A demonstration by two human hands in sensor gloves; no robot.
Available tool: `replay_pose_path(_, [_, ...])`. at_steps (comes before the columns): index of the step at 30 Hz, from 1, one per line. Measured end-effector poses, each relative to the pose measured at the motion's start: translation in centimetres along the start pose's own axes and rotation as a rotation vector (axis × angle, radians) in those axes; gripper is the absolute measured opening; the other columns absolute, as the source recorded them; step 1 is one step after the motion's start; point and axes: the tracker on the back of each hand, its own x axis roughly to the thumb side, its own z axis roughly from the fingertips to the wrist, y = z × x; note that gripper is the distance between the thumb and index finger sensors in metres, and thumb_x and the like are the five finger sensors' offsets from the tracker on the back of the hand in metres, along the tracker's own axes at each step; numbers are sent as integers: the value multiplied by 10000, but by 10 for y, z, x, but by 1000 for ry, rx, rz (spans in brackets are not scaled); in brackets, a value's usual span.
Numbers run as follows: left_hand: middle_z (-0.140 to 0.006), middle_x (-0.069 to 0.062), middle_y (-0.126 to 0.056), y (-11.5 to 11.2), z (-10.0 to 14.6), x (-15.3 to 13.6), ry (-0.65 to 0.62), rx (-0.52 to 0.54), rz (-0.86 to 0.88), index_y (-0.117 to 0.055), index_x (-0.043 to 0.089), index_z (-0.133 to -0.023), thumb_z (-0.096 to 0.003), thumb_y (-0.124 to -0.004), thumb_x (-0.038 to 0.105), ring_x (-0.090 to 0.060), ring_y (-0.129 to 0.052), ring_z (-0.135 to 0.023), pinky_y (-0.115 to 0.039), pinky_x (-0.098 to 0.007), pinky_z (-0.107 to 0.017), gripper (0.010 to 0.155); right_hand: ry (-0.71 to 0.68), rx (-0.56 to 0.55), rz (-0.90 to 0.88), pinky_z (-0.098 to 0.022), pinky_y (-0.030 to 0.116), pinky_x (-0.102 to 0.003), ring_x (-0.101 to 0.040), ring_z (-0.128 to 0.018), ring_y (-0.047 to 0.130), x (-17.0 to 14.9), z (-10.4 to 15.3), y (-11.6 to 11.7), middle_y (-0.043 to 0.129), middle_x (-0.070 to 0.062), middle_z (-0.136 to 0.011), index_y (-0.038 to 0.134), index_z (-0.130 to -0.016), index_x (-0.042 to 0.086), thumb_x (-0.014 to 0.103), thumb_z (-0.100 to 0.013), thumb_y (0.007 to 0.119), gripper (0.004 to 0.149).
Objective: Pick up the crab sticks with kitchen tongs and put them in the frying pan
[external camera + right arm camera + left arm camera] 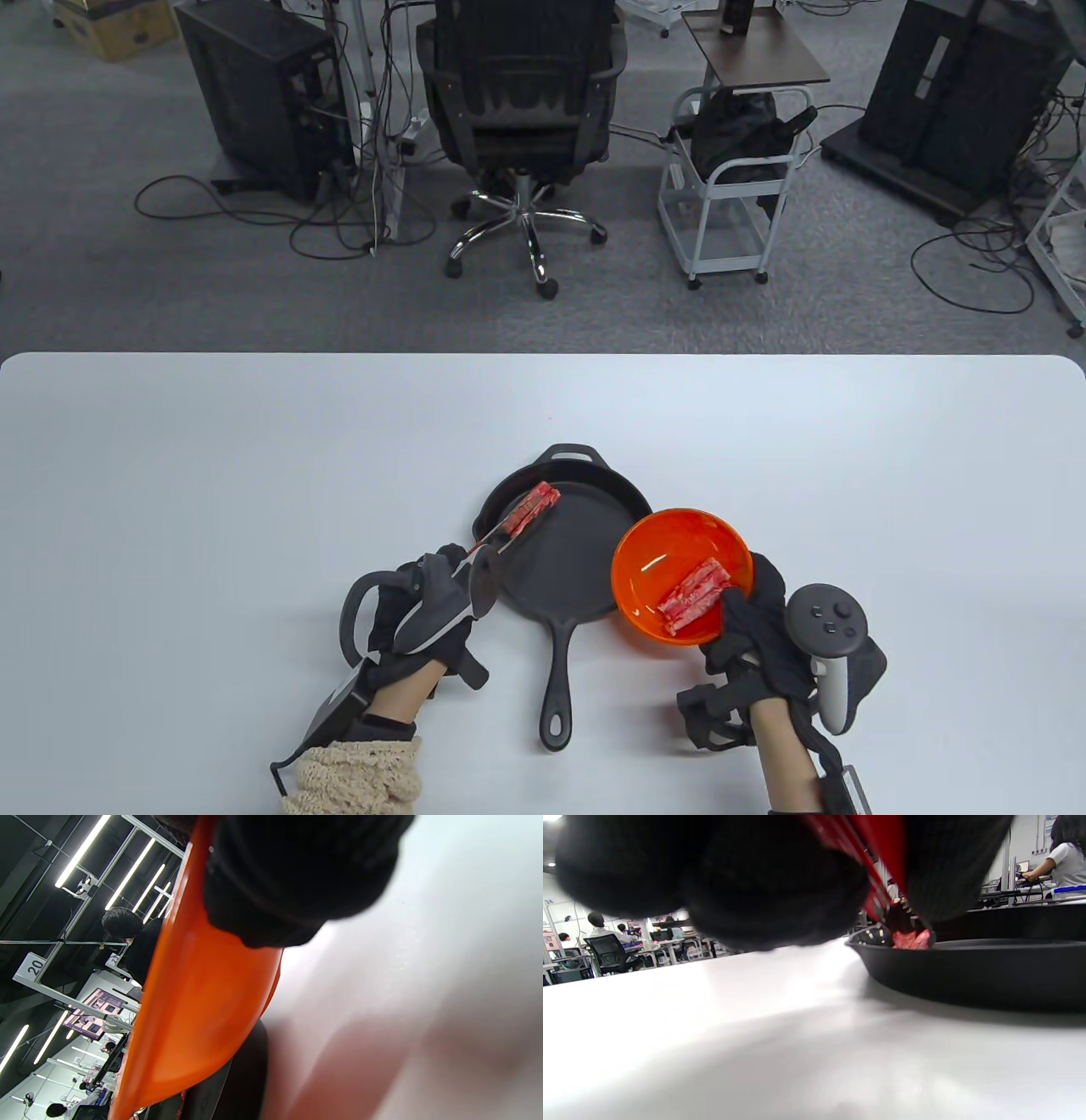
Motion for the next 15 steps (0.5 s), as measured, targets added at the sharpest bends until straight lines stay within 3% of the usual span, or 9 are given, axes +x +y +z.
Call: replay_pose_path(15, [-534, 32, -1050, -3, 0, 3, 5, -8, -7, -850, 99, -943, -502, -807, 669, -109, -1037, -189, -914, -384, -222, 722, 3, -1, -1, -78, 953, -118, -196, -253, 1023, 0, 0, 0, 751, -284, -948, 423, -1098, 52, 220, -550, 630, 610])
